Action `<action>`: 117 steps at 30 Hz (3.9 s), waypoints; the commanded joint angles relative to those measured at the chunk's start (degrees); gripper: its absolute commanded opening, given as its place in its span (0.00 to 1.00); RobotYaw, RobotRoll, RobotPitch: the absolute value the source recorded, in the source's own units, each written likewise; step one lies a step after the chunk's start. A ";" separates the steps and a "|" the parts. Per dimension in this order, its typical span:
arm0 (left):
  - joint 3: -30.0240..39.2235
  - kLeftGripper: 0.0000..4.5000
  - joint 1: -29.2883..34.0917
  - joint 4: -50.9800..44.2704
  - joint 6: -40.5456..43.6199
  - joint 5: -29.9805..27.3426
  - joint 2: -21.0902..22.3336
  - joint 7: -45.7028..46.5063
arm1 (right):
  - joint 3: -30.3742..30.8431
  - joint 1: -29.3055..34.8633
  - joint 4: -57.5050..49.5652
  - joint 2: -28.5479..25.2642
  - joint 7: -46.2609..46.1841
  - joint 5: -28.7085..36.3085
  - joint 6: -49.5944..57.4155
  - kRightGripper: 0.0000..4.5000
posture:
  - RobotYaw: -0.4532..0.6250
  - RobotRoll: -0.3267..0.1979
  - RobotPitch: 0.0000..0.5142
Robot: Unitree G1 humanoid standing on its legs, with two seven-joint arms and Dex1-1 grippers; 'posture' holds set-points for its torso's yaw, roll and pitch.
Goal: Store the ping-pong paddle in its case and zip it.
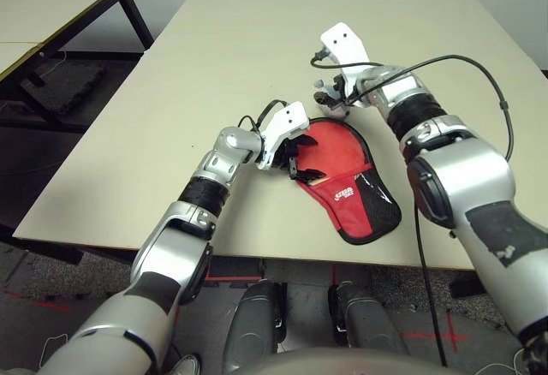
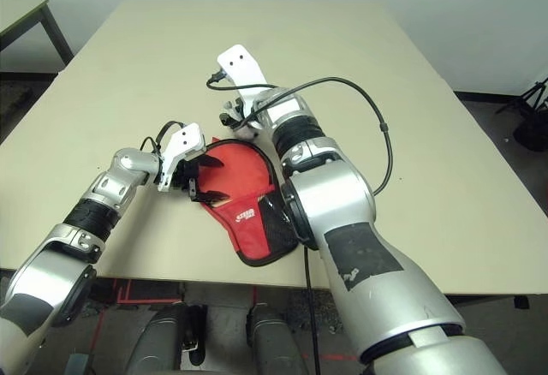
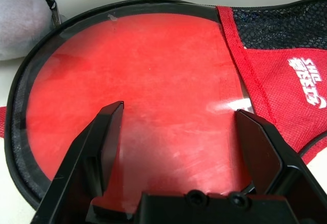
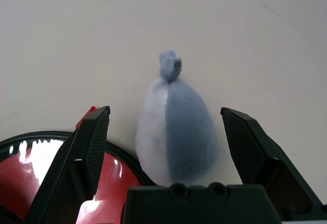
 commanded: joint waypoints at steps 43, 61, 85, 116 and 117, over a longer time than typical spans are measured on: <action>-3.61 1.00 -10.17 27.11 2.78 8.76 -5.98 18.91 | -9.24 35.60 -57.51 -12.78 -10.13 0.01 27.34 0.00 | 0.26 0.62 0.26; -3.37 1.00 -13.05 30.69 1.64 10.55 -6.20 19.78 | -17.26 58.62 -109.54 -23.57 -4.69 8.72 61.96 0.00 | 0.18 0.62 0.29; -2.79 1.00 -14.81 33.08 -0.40 12.01 -6.20 20.67 | -37.44 88.45 -133.28 -40.39 5.43 40.80 66.27 0.00 | 0.13 0.62 0.28; 28.15 1.00 8.24 0.59 -1.12 -6.45 3.28 56.37 | -21.64 32.35 -15.61 -23.89 -12.31 13.09 -24.81 1.00 | 0.45 0.62 0.32; 28.80 1.00 8.93 -0.06 -0.37 -7.00 2.84 57.47 | -21.80 32.17 -13.51 -23.73 -12.55 13.09 -25.63 1.00 | 0.45 0.62 0.32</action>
